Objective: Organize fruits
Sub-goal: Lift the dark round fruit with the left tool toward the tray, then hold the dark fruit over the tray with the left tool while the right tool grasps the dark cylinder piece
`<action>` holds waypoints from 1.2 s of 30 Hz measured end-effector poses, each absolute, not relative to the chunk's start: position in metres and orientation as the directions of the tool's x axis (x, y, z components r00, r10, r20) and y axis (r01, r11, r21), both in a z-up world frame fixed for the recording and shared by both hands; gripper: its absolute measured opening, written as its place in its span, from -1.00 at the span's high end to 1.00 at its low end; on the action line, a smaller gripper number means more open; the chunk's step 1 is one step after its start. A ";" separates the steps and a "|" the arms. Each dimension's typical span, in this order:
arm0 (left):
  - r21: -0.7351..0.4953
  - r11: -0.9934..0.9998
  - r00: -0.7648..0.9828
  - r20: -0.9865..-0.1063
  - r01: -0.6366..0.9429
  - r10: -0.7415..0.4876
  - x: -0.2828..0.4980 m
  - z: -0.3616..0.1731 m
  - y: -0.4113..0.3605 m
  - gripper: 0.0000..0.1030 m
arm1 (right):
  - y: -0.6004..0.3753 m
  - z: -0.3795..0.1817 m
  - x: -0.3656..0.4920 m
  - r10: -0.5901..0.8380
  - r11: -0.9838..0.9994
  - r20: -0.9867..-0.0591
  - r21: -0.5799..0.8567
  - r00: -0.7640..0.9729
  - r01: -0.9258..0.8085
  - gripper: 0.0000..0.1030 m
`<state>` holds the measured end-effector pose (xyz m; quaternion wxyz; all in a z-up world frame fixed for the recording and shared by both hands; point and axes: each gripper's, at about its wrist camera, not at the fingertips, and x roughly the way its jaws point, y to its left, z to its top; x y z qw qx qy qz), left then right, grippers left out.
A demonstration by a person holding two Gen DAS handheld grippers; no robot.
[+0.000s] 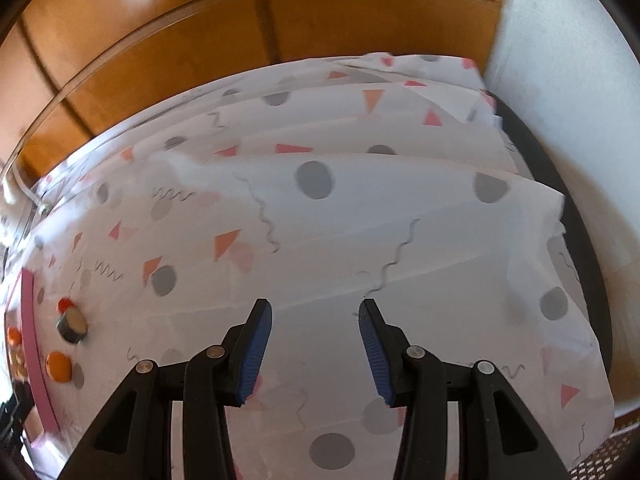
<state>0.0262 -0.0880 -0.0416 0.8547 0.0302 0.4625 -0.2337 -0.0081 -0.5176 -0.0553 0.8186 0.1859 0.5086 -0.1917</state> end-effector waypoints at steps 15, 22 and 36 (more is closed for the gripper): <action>-0.209 0.901 0.474 -0.792 0.381 -0.384 0.020 -0.042 -0.058 0.09 | -0.415 -0.062 0.031 0.088 0.967 -0.915 0.173 0.393 0.186 0.11; -0.224 0.903 0.482 -0.785 0.367 -0.390 0.019 -0.040 -0.048 0.09 | -0.352 -0.062 0.068 0.167 0.972 -0.898 0.218 0.408 0.084 0.11; -0.241 0.922 0.493 -0.788 0.303 -0.368 0.020 -0.042 -0.019 0.09 | -0.293 -0.072 0.115 0.177 0.979 -0.899 0.201 0.400 0.017 0.11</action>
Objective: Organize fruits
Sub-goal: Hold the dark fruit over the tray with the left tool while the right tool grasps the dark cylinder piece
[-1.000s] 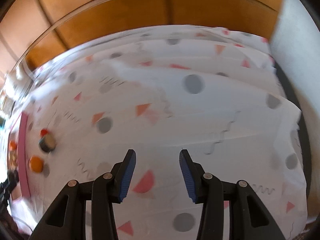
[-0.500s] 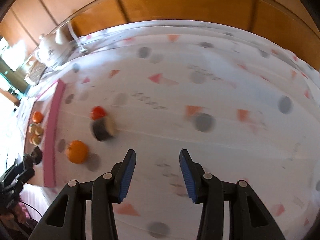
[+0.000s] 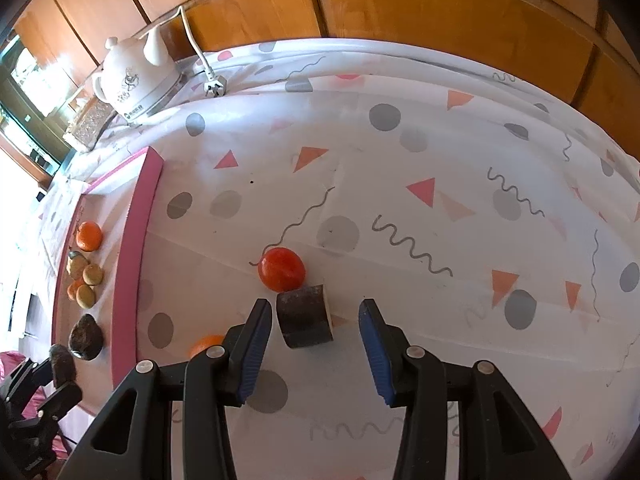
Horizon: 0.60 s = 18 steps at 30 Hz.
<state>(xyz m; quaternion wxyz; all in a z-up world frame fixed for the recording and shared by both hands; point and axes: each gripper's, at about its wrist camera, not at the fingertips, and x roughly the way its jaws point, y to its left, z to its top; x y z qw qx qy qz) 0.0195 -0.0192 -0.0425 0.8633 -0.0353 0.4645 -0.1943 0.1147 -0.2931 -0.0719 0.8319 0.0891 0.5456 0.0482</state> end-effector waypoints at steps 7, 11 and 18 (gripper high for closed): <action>-0.245 0.943 0.533 -0.780 0.225 -0.330 0.019 -0.038 0.010 0.09 | -0.291 -0.080 0.119 0.174 0.980 -0.906 0.196 0.385 0.019 0.11; -0.248 0.955 0.555 -0.778 0.161 -0.295 0.020 -0.037 0.032 0.09 | -0.293 -0.085 0.121 0.174 0.980 -0.909 0.198 0.378 0.025 0.11; -0.255 0.965 0.590 -0.772 0.052 -0.236 0.021 -0.034 0.063 0.09 | -0.285 -0.084 0.116 0.158 0.987 -0.908 0.158 0.389 -0.031 0.46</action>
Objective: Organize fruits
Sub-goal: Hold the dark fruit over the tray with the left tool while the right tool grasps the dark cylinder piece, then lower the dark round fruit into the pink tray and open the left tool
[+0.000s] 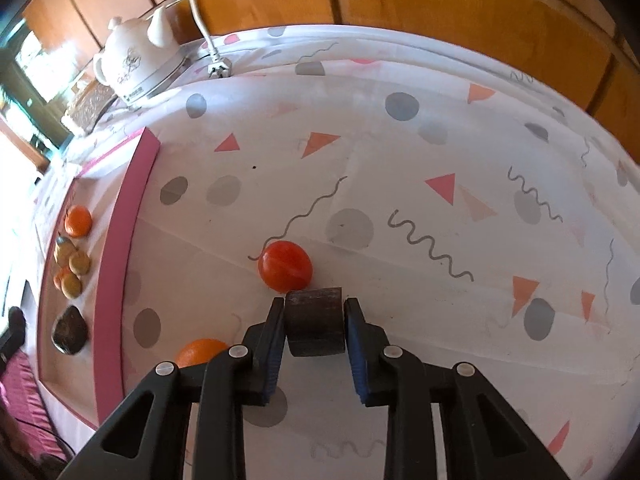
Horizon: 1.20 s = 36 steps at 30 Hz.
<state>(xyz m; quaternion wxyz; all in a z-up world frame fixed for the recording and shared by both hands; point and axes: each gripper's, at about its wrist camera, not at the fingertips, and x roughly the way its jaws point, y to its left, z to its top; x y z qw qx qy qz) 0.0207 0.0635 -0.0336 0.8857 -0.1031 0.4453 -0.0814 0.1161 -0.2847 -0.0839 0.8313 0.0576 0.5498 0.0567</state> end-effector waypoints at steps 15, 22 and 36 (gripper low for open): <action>-0.199 0.980 0.637 -0.756 -0.004 -0.151 0.019 -0.031 0.070 0.09 | -0.323 -0.083 0.063 0.012 1.000 -0.925 0.010 0.380 -0.007 0.48; -0.160 0.987 0.653 -0.745 0.025 -0.137 0.017 -0.027 0.058 0.09 | -0.338 -0.085 0.047 0.033 0.998 -0.920 0.054 0.391 0.044 0.48; -0.130 0.991 0.657 -0.745 0.024 -0.114 0.029 -0.034 0.042 0.07 | -0.338 -0.084 0.042 0.038 0.996 -0.914 0.067 0.404 0.059 0.48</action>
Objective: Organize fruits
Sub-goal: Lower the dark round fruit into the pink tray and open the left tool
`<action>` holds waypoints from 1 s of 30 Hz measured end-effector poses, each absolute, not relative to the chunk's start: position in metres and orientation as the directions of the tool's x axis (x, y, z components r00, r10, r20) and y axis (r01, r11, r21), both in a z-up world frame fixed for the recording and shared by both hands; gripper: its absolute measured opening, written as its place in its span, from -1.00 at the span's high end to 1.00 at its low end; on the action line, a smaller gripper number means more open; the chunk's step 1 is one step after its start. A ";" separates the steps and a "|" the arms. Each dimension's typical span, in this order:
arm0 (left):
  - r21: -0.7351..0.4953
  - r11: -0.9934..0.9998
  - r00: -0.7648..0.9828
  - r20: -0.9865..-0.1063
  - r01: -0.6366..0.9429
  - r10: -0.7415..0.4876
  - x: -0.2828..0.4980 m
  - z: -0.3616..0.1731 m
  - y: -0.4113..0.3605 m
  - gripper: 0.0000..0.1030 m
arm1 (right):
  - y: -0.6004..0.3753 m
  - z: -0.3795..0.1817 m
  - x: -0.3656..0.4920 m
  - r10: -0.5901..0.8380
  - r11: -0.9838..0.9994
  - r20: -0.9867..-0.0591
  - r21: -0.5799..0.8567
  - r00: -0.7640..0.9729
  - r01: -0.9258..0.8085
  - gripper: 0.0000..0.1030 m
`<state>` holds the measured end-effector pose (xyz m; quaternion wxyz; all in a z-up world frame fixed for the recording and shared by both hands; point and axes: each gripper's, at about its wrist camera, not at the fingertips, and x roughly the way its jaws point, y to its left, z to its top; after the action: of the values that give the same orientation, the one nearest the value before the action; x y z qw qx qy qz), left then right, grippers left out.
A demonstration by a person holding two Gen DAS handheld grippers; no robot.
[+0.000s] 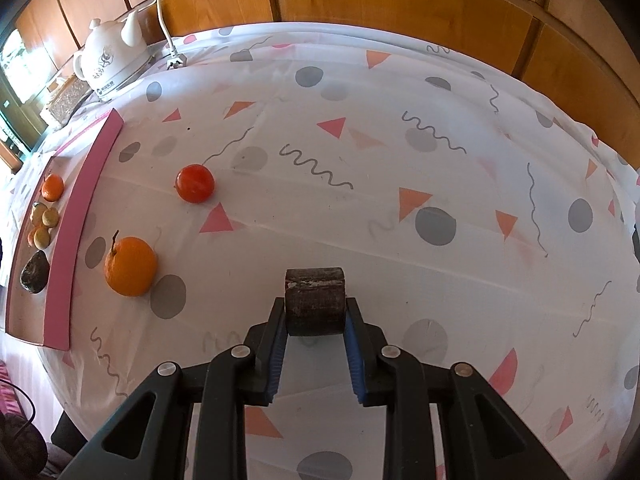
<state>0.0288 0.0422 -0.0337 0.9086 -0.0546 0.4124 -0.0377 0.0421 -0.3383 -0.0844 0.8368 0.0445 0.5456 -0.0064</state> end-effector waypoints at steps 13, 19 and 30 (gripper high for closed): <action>-0.138 0.990 0.695 -0.715 -0.042 -0.070 0.021 -0.026 0.053 -0.43 | -0.337 -0.094 0.039 0.037 0.994 -0.917 0.075 0.397 0.082 0.49; -0.140 0.989 0.704 -0.708 -0.055 -0.061 0.017 -0.023 0.055 -0.49 | -0.336 -0.091 0.035 0.039 0.992 -0.912 0.083 0.408 0.091 0.49; -0.136 0.990 0.707 -0.704 -0.047 -0.063 0.011 -0.021 0.053 -0.63 | -0.306 -0.058 0.020 0.152 0.986 -0.863 0.168 0.482 -0.010 0.49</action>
<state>0.0112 0.0535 -0.0205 0.9210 -0.0720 0.3827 -0.0044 0.0202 -0.3058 -0.0577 0.8579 0.0701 0.5068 0.0475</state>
